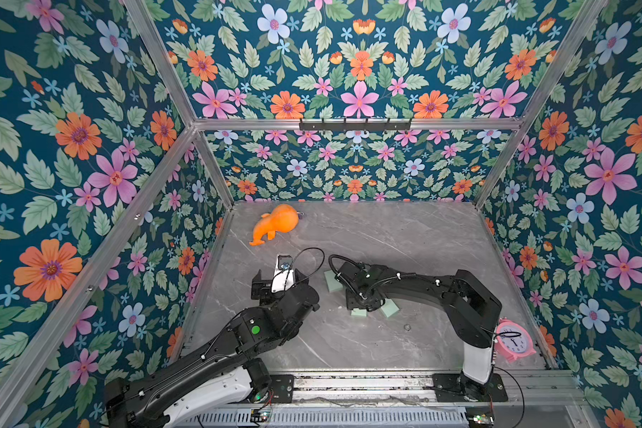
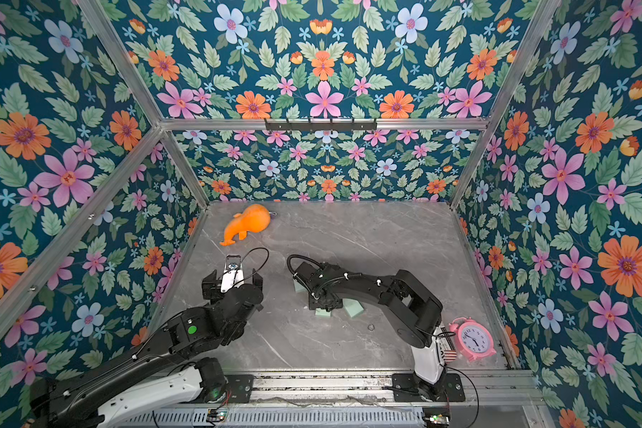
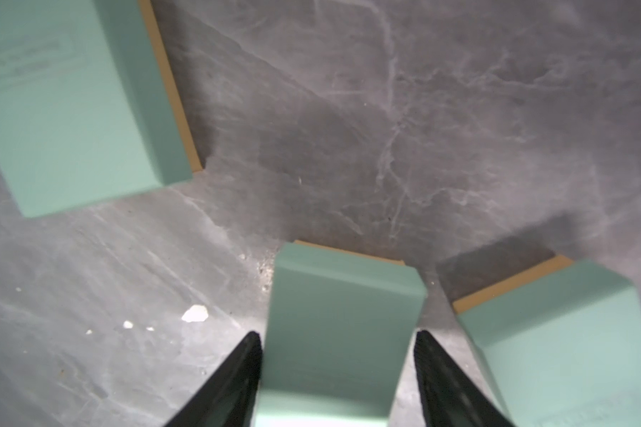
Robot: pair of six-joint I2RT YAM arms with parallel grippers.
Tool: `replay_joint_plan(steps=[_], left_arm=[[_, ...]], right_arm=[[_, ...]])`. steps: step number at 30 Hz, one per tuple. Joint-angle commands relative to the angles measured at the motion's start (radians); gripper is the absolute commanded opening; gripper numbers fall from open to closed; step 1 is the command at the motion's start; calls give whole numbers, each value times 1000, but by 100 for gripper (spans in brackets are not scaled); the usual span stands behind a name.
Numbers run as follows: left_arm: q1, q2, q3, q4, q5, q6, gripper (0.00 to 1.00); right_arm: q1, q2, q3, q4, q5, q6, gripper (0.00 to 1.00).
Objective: Take the rings out of the lift-off lid box
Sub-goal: Pick up the jewelry box from the center of the board.
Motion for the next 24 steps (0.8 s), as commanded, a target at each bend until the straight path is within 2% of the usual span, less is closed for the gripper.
replay_joint_plan(steps=[1, 13, 24], left_arm=[[1, 1, 5, 4, -10, 7, 100], [1, 5, 5, 1, -10, 7, 100], [0, 20, 7, -5, -4, 10, 100]], right_arm=[[2, -3, -3, -10, 19, 15, 64], [4, -3, 9, -7, -6, -11, 55], [12, -65, 1, 41, -79, -105, 48]])
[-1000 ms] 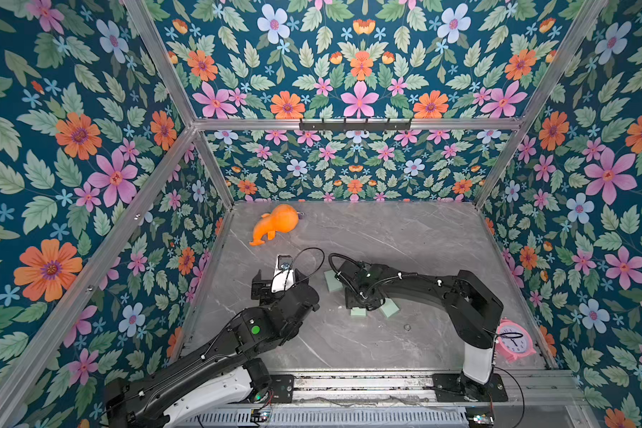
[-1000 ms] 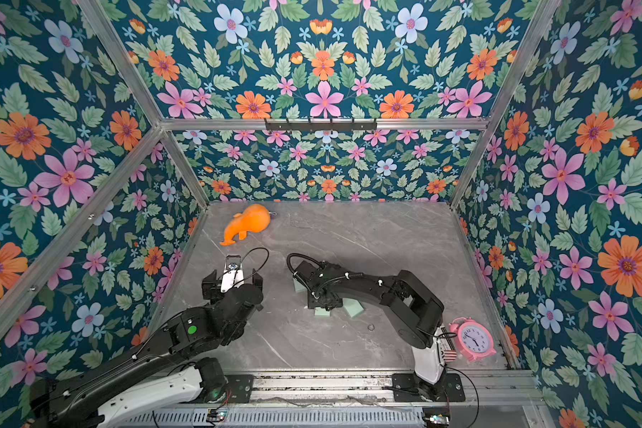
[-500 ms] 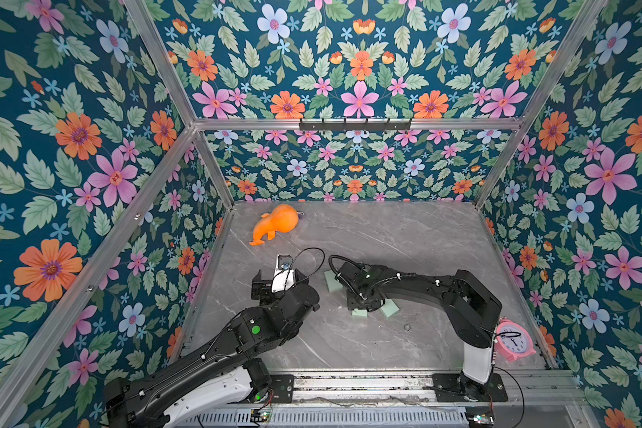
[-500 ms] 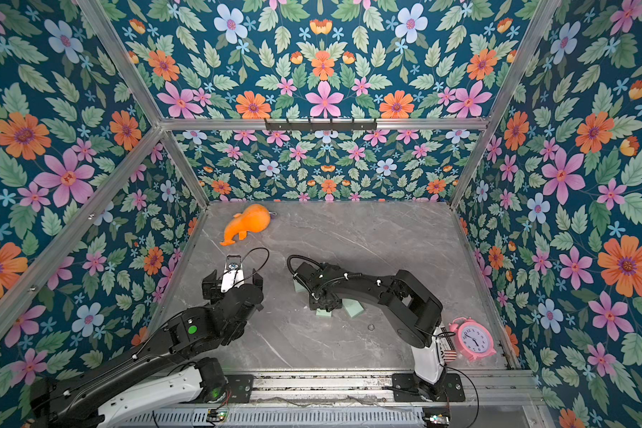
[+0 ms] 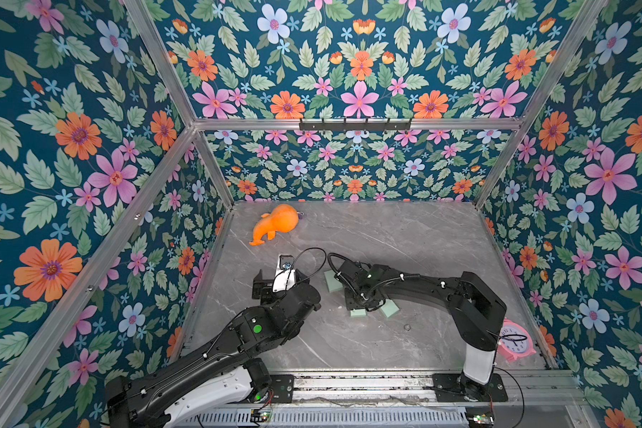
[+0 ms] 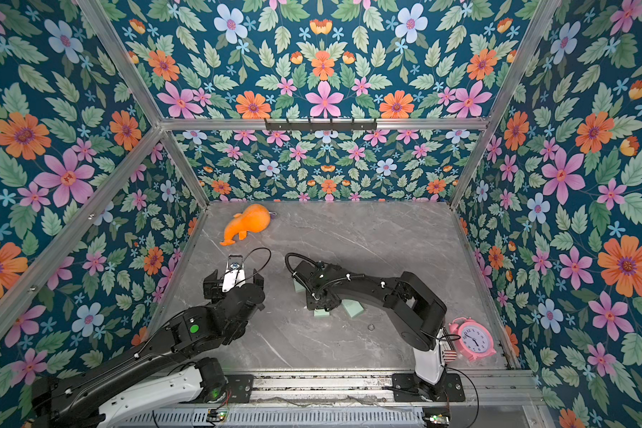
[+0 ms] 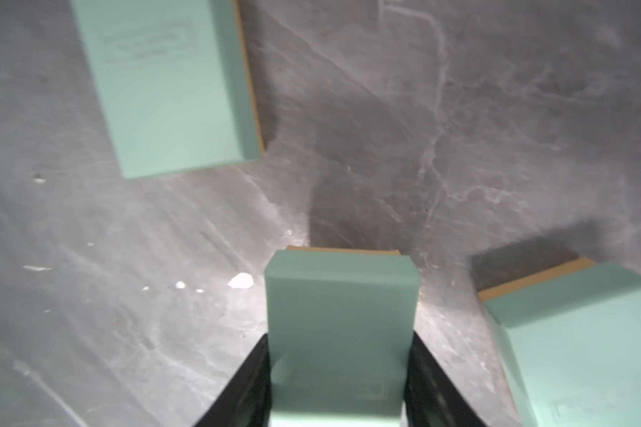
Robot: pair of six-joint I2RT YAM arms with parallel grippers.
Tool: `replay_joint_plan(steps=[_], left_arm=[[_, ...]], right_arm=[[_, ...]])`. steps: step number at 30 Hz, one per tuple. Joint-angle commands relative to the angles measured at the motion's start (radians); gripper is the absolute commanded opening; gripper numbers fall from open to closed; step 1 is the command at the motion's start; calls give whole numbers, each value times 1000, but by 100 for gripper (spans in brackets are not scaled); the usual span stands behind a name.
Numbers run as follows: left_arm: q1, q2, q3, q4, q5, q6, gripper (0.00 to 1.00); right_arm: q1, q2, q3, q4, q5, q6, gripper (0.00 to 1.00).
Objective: Take the rings out of the lift-off lid box
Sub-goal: Pick up the jewelry box from the center of the board, then open the lid on the jewelry box.
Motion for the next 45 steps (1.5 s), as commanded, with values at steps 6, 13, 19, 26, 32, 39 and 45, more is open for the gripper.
replay_joint_plan(steps=[6, 13, 19, 26, 32, 39, 45], left_arm=[[0, 11, 15, 12, 99, 61, 100], [-6, 10, -13, 178, 411, 211, 100], [-74, 28, -116, 426, 570, 355, 100], [-235, 87, -269, 701, 674, 642, 100], [-240, 176, -278, 792, 791, 744, 100], [-238, 177, -306, 850, 860, 808, 99], [-238, 182, -316, 856, 871, 803, 99]], right_arm=[[-1, -139, -62, 77, -59, -116, 47], [-45, -381, -198, 151, -145, -230, 45], [-140, -599, -348, 210, -285, -275, 44], [-193, -730, -435, 216, -366, -311, 42], [-192, -746, -462, 233, -430, -311, 41], [-192, -748, -480, 234, -504, -335, 41], [-193, -739, -491, 252, -542, -338, 41]])
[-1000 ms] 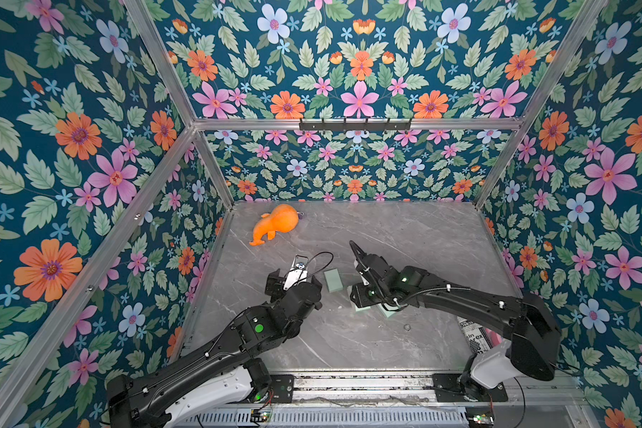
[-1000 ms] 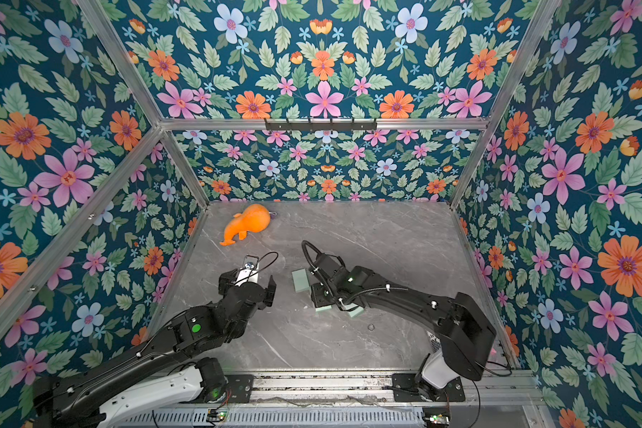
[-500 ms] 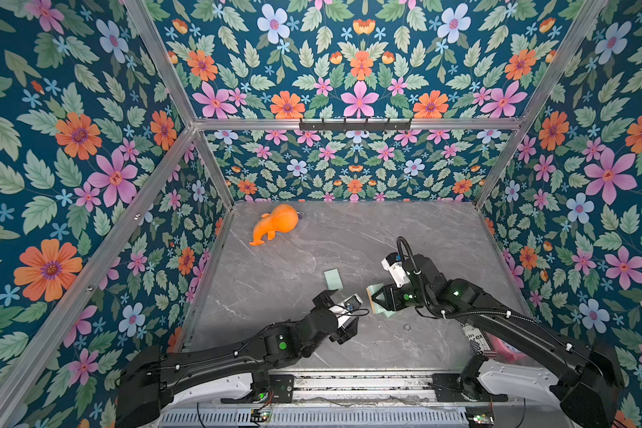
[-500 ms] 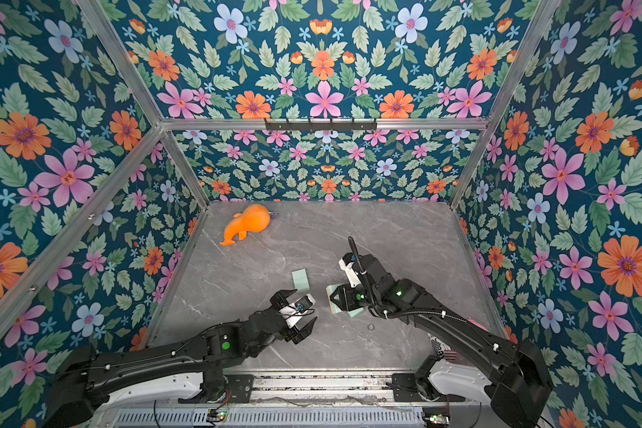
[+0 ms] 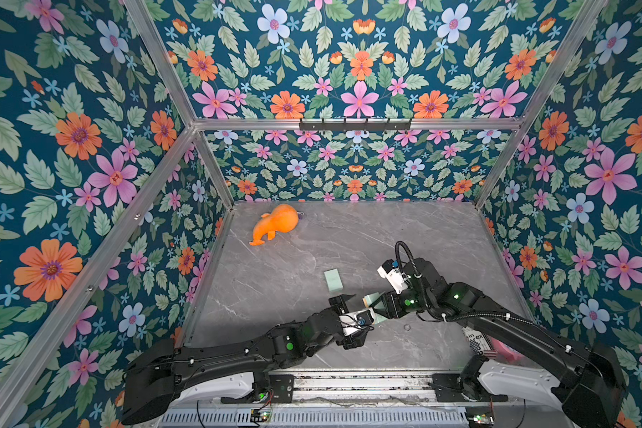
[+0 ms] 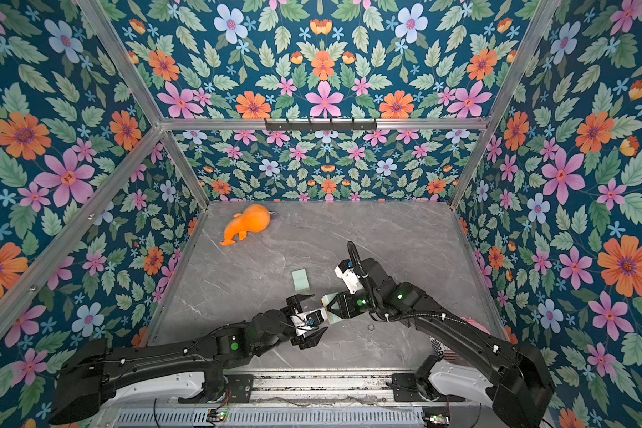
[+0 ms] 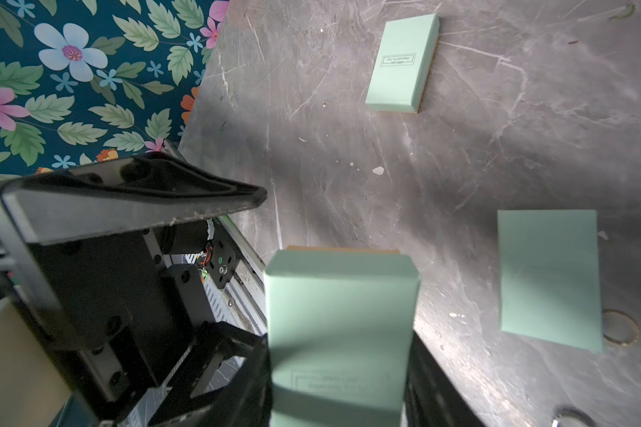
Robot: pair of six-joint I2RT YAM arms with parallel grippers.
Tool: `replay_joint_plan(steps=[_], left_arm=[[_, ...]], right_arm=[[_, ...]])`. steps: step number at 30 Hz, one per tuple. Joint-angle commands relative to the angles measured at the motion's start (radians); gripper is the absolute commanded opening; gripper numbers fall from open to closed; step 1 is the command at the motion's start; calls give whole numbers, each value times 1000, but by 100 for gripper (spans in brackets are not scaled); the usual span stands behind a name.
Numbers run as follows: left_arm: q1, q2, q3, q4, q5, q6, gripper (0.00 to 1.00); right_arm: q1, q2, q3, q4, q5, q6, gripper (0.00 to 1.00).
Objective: Take the rings out of the lift-off lid box
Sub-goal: Open the lid on the jewelry box.
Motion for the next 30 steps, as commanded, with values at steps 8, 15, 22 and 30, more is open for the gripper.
replay_joint_plan(steps=[8, 15, 22, 30], left_arm=[[4, -1, 7, 43, 14, 6, 99], [12, 18, 12, 37, 31, -15, 97], [24, 20, 18, 50, 41, -16, 95], [41, 11, 14, 43, 43, -24, 91]], right_arm=[[3, 30, 6, 58, -48, -6, 41], [13, 28, -1, 79, -36, -2, 40], [27, 36, -1, 91, -32, -3, 40], [31, 32, -1, 104, -17, -2, 40]])
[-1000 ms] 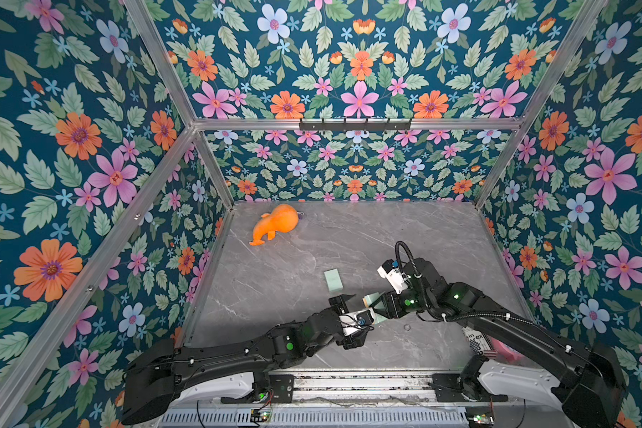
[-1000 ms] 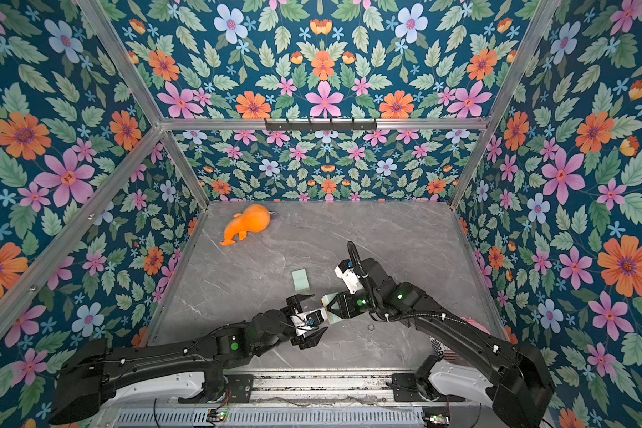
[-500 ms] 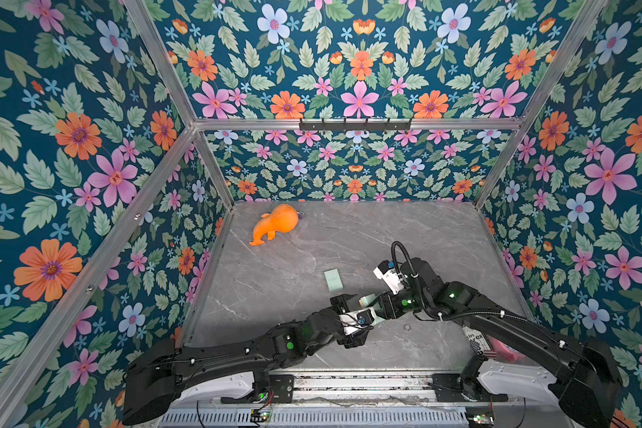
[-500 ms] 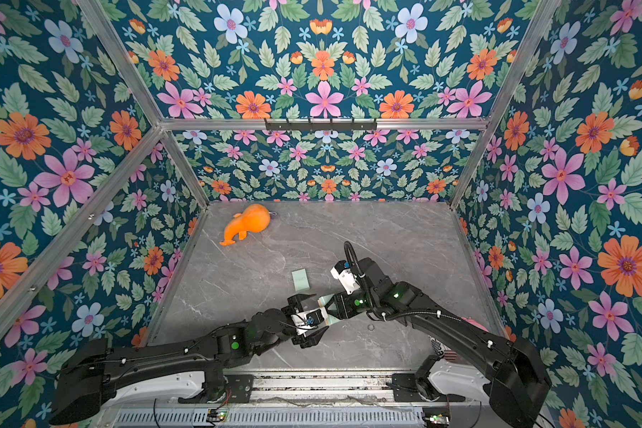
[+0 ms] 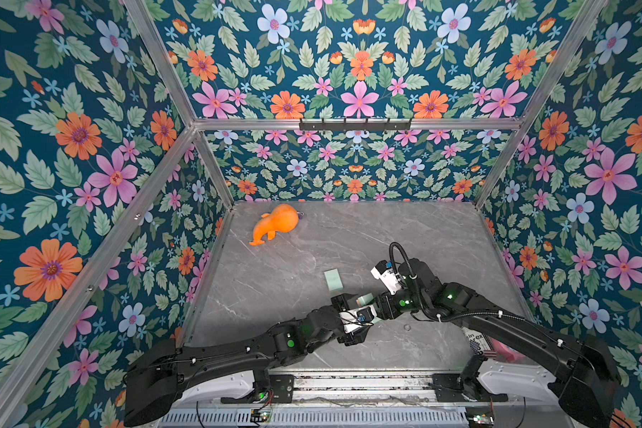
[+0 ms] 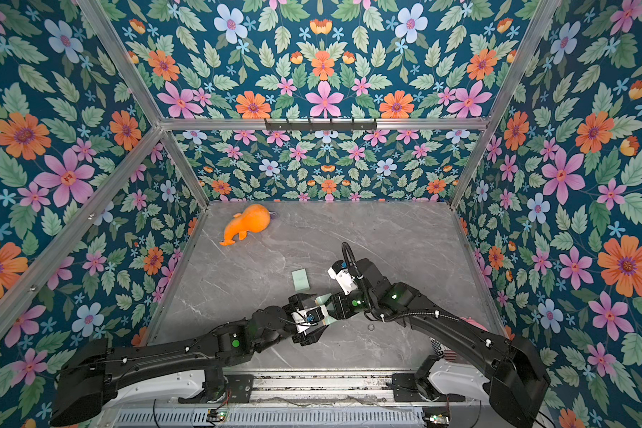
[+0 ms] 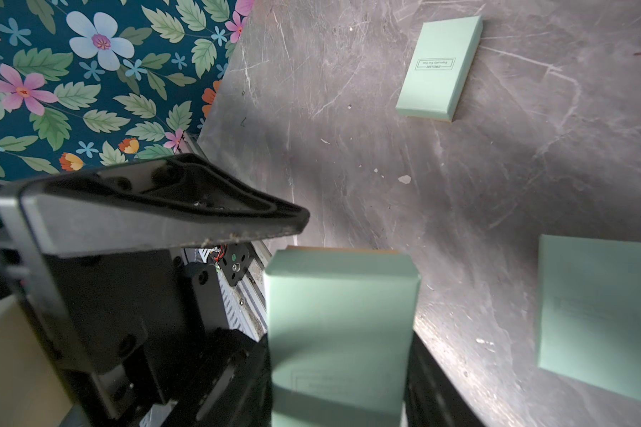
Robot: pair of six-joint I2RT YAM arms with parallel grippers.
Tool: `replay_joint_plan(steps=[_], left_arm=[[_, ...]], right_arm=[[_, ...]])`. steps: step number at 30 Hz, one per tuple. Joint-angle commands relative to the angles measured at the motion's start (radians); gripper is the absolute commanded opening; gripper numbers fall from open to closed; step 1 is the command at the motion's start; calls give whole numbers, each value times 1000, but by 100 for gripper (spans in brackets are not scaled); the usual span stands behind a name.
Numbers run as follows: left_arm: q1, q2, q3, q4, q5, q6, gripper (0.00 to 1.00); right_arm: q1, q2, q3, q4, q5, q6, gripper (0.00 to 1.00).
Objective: Take the rings out of the lift-off lid box
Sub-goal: Open the lid on the jewelry box.
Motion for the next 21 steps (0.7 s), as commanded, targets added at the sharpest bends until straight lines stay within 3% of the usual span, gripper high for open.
replay_joint_plan(steps=[1, 21], left_arm=[[4, -4, -2, 22, -4, -13, 90], [24, -17, -13, 48, -11, -1, 76]], right_arm=[[2, -6, 0, 23, 5, 2, 40], [21, 13, 16, 30, -10, 11, 40]])
